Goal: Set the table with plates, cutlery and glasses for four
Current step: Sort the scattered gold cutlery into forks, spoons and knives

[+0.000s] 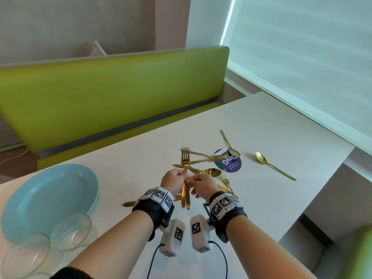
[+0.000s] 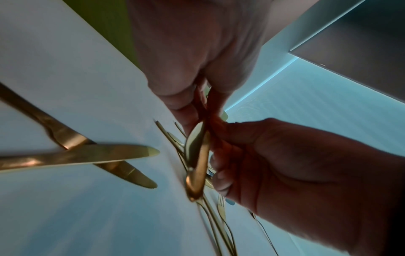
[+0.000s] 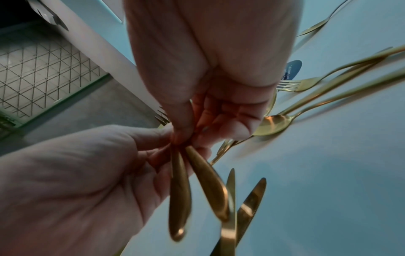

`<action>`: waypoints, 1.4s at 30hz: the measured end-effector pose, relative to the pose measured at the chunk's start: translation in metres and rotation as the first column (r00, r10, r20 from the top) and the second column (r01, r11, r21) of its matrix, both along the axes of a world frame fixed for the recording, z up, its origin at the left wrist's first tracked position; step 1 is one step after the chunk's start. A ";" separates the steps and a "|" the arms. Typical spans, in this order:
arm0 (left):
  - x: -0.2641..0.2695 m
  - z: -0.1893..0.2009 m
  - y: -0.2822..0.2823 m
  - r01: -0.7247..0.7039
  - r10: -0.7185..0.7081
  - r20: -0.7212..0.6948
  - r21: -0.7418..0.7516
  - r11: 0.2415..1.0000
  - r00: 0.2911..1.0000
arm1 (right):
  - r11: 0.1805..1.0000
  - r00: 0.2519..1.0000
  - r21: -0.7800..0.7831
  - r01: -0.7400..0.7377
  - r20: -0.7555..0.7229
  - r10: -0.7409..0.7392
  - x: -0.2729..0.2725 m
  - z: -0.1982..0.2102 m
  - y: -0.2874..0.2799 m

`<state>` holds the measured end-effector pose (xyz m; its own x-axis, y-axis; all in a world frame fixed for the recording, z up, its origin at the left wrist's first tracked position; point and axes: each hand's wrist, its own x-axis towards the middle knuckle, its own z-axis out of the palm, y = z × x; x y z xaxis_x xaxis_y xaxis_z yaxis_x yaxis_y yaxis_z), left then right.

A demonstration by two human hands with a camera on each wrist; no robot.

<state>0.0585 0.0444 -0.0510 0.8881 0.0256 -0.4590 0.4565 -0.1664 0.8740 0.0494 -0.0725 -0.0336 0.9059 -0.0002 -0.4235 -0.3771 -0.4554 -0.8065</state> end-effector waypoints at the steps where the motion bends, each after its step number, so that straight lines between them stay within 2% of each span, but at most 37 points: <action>1: -0.001 0.001 -0.001 0.009 -0.009 -0.001 0.002 1.000 1.000 | 1.000 1.000 0.005 0.003 -0.001 -0.003 0.000 0.000 0.000; 13: -0.009 0.017 -0.012 0.079 -0.080 -0.019 -0.048 0.996 0.997 | 0.999 0.999 0.017 0.034 -0.004 -0.034 -0.004 0.001 -0.012; 17: -0.006 0.009 -0.012 0.073 -0.075 -0.036 -0.049 0.996 0.997 | 0.999 1.000 -0.039 -0.009 -0.007 0.009 -0.005 -0.004 -0.014; 21: -0.001 0.005 -0.010 -0.043 0.042 -0.026 -0.038 0.998 0.999 | 0.983 1.000 -0.182 -0.028 -0.007 0.027 -0.001 -0.006 -0.027; 23: 0.003 0.004 -0.008 -0.092 0.092 -0.012 -0.012 0.996 0.996 | 0.952 0.999 -0.303 0.049 0.023 -0.044 0.002 -0.008 -0.044; 25: 0.005 0.001 -0.006 -0.098 0.098 0.000 0.052 0.994 0.995 | 0.882 0.992 -0.455 0.121 0.031 -0.121 0.005 -0.009 -0.065; 28: 0.008 -0.005 -0.004 -0.102 0.103 0.002 0.126 0.987 0.995 | 0.801 0.971 -0.576 0.161 -0.053 -0.233 0.003 -0.020 -0.097; 33: 0.012 -0.011 -0.008 -0.081 0.084 -0.014 0.138 0.987 0.996 | 0.760 0.928 -0.608 0.231 -0.098 -0.361 0.000 -0.045 -0.119; 42: 0.011 -0.014 -0.010 -0.082 0.089 -0.056 0.109 0.991 0.994 | 0.719 0.934 -0.686 0.114 -0.172 -0.312 0.003 -0.061 -0.127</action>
<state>0.0700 0.0347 -0.0653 0.8513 0.1518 -0.5022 0.5244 -0.2150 0.8239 0.0523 -0.1997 -0.0950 0.7035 -0.5460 -0.4550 -0.6765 -0.7107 -0.1932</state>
